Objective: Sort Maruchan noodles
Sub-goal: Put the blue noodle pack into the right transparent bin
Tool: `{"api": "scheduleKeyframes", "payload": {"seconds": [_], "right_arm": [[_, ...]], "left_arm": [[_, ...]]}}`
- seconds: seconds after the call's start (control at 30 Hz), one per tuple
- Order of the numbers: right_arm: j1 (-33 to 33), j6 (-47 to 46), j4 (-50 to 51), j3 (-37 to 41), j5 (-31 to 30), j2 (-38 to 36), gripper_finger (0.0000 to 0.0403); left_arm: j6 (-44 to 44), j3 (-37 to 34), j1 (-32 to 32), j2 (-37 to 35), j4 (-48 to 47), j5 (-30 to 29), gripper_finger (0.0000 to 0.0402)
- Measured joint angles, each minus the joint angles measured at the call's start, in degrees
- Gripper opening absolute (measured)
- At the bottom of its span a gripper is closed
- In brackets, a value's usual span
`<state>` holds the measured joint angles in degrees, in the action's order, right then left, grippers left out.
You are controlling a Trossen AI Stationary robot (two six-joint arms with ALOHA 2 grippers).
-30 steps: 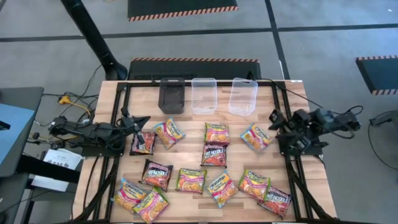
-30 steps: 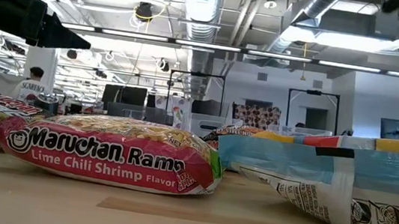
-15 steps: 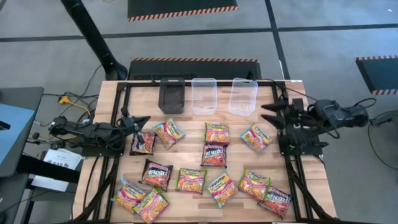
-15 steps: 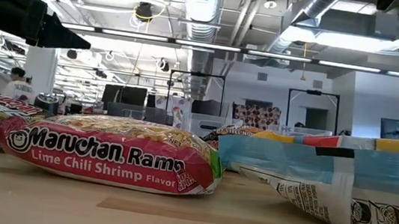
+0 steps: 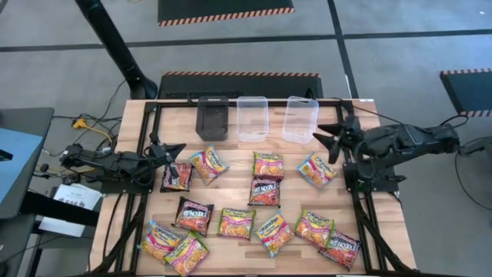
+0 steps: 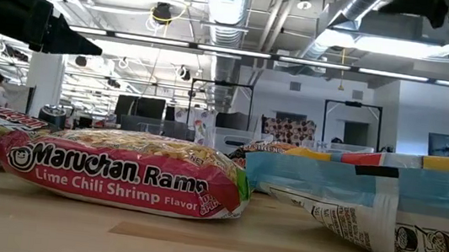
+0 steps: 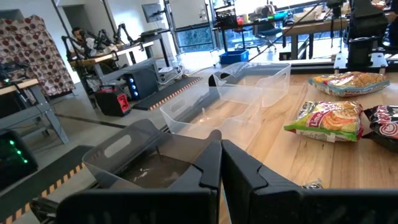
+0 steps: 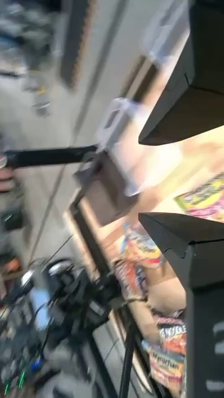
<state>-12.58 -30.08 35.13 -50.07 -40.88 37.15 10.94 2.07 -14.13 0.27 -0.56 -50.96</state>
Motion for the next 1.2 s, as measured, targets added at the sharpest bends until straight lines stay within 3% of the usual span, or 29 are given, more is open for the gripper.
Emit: {"api": "scheduleKeyframes", "payload": {"seconds": [0.17, 0.33, 0.8, 1.2], "right_arm": [[2.30, -15.92, 9.31, -0.77, 1.59, 3.31, 0.0213], [4.95, -26.38, 15.17, -0.82, 8.73, 6.35, 0.0213], [11.47, -27.11, 11.18, -0.82, 27.37, 12.53, 0.0213], [16.77, -27.47, 20.53, -0.83, 33.86, 20.25, 0.0213]], "left_arm": [[0.00, 0.00, -0.02, -0.01, 0.00, 0.00, 0.0000], [0.00, 0.00, -0.01, 0.00, 0.00, 0.00, 0.0000], [0.00, 0.00, -0.02, 0.00, 0.00, 0.00, 0.0000], [0.00, 0.00, 0.00, 0.00, 0.00, 0.00, 0.0000]]}}
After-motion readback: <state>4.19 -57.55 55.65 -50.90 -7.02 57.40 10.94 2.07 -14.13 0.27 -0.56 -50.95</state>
